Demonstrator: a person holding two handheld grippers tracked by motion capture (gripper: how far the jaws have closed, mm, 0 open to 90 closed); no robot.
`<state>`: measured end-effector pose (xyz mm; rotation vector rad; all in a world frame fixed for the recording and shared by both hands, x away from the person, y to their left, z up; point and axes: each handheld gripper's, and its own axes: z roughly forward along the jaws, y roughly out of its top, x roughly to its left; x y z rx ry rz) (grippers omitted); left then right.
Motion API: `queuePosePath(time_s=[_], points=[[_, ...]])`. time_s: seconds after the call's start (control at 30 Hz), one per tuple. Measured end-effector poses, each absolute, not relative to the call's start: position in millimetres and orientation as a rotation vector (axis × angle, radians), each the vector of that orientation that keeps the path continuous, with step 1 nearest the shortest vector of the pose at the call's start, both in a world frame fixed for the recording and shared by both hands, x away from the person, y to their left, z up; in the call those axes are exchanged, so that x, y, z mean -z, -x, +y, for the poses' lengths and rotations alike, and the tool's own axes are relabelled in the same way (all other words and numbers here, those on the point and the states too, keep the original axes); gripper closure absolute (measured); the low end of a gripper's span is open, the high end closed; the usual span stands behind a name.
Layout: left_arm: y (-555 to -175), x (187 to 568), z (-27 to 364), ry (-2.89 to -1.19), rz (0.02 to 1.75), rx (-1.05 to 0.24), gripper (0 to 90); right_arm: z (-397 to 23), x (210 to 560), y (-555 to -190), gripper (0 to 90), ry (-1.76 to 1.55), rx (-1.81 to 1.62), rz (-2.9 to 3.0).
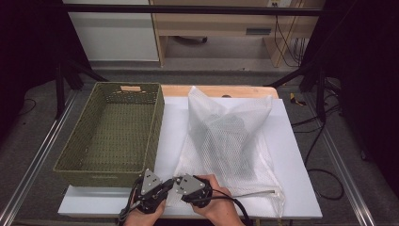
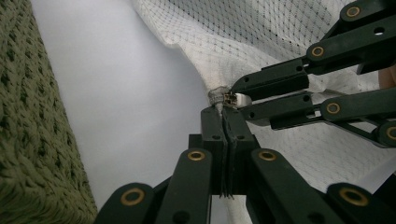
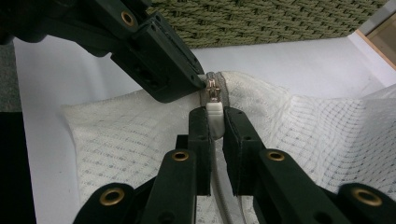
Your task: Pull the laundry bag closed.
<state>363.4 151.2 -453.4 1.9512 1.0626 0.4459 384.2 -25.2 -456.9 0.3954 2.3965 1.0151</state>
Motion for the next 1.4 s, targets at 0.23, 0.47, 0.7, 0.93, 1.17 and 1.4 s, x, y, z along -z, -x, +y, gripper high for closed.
queuePosePath(time_s=[0.23, 0.47, 0.7, 0.93, 1.17, 1.4], points=[[-363.2, 453.0, 150.7, -1.949, 1.062, -0.450, 88.8, -25.4, 456.5, -384.1, 81.9, -0.397, -1.014, 2.395], [-362.6, 450.7, 151.0, -1.940, 1.059, -0.452, 88.9, -27.2, 454.0, -384.0, 82.0, -0.397, -1.004, 2.402], [-361.6, 449.2, 150.9, -1.931, 1.054, -0.455, 89.0, -28.8, 454.0, -384.6, 82.1, -0.419, -0.982, 2.417], [-360.8, 448.8, 149.9, -1.932, 1.051, -0.457, 89.1, -31.2, 453.9, -385.3, 82.0, -0.418, -0.959, 2.436], [-360.9, 447.5, 151.3, -1.922, 1.050, -0.456, 89.0, -36.6, 455.5, -386.5, 82.0, -0.432, -0.930, 2.450], [-360.7, 448.3, 151.1, -1.919, 1.049, -0.454, 89.0, -39.8, 455.5, -386.6, 82.0, -0.447, -0.934, 2.453]])
